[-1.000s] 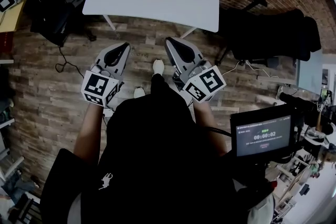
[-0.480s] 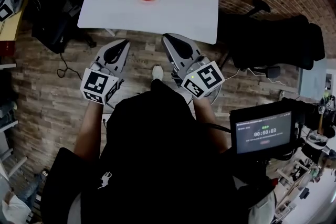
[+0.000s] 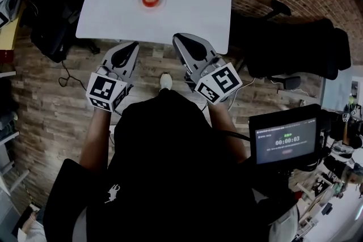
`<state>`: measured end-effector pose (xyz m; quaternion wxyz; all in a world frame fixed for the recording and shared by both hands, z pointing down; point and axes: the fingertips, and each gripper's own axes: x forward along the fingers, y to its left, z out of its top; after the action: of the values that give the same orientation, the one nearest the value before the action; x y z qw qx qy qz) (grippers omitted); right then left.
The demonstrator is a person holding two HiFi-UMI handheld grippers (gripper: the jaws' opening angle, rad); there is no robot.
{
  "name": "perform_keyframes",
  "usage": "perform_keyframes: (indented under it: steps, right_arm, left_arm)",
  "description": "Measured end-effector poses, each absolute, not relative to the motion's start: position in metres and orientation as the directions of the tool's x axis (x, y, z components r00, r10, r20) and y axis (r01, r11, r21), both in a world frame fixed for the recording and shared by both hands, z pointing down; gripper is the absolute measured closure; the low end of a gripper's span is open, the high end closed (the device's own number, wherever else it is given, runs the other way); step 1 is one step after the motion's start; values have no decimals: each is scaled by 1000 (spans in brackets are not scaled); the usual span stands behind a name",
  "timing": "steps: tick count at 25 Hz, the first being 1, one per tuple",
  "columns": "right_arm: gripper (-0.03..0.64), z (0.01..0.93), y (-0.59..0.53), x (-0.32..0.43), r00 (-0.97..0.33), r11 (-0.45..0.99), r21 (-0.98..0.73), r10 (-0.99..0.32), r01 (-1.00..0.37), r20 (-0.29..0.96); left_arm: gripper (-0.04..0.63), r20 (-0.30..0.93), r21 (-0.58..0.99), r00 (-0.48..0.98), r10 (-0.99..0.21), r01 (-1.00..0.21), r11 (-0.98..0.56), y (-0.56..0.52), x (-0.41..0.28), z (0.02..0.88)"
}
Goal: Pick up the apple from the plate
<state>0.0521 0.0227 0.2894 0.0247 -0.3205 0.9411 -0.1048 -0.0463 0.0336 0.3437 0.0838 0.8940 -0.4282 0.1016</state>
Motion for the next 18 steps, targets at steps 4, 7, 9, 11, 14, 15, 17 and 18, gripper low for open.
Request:
perform_keyframes:
  steps: [4,7,9,11,14,15,17,18]
  right_arm:
    - [613,298,-6,74,-792,766,-237,-609,-598,28]
    - [612,307,-37,94,-796,764,-260,-604,-591,35]
    - [613,310,-46,100,-800,767,-263,-599,-585,35]
    - [613,310,-47,99,-804,772,-260,-593,-581,36]
    - [613,308,-48,95,-809,778,-253,-586,-575,36]
    - [613,307,-48,93,-810,779,-252,-585,-574,36]
    - [614,306,-49,92,-811,780,-251,-584,-573,35]
    - [614,305,-49,92,-811,781,-250,-584,-572,34]
  left_arm:
    - [589,274,65,619,-736,-776,-628,6,-22,350]
    - [589,292,71,615,-732,-777,-625,-24,-3,358]
    - [589,296,70,610,-735,-781,-620,-32,4,361]
    - [589,294,71,607,-739,-785,-616,-33,4,360]
    - [589,291,73,604,-742,-787,-612,-30,1,358]
    - [589,292,73,603,-742,-788,-611,-30,1,358]
    - [589,294,73,601,-743,-789,-610,-29,-1,358]
    - [589,294,72,600,-744,-790,-608,-28,-2,358]
